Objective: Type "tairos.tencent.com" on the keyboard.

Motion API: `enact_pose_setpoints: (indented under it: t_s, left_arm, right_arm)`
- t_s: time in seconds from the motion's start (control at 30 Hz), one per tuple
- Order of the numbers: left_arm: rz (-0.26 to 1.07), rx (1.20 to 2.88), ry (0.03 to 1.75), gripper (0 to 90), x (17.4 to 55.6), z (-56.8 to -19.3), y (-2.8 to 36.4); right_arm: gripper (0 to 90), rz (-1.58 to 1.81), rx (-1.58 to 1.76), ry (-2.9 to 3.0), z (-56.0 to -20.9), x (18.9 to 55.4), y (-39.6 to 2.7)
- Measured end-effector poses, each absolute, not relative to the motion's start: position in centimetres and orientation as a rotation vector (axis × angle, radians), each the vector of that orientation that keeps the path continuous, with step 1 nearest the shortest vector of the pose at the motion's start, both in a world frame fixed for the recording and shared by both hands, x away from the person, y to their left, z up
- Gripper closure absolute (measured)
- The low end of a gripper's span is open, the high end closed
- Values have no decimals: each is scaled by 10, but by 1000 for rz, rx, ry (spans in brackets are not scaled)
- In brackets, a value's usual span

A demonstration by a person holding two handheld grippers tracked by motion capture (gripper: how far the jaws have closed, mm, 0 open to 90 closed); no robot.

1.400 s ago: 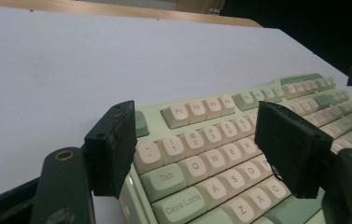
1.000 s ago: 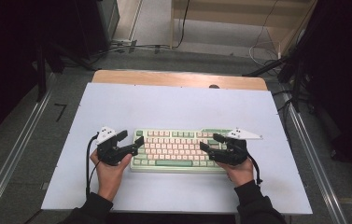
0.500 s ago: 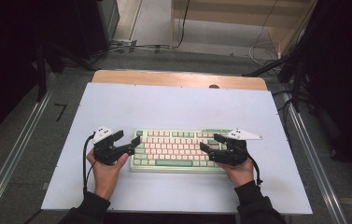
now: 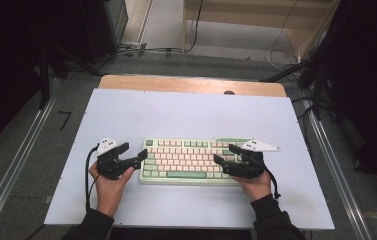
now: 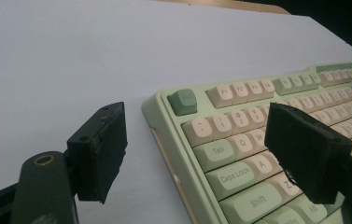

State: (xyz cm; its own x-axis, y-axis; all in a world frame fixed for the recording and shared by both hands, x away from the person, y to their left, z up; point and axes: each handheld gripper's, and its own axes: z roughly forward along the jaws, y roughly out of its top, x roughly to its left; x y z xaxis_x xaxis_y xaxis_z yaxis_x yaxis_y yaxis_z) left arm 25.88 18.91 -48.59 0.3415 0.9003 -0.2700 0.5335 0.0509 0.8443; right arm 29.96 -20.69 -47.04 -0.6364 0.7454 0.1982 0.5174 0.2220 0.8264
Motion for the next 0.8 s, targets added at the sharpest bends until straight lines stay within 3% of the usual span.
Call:
enact_pose_setpoints:
  t_s: [0.53,0.8]
  left_arm:
    - [526,1614,1315,216,244,-479,209]
    - [576,1602,1349,216,236,-478,227]
  right_arm:
    - [227,1356,1217,2204,-468,294,-225]
    - [227,1331,1275,2128,-466,291,-259]
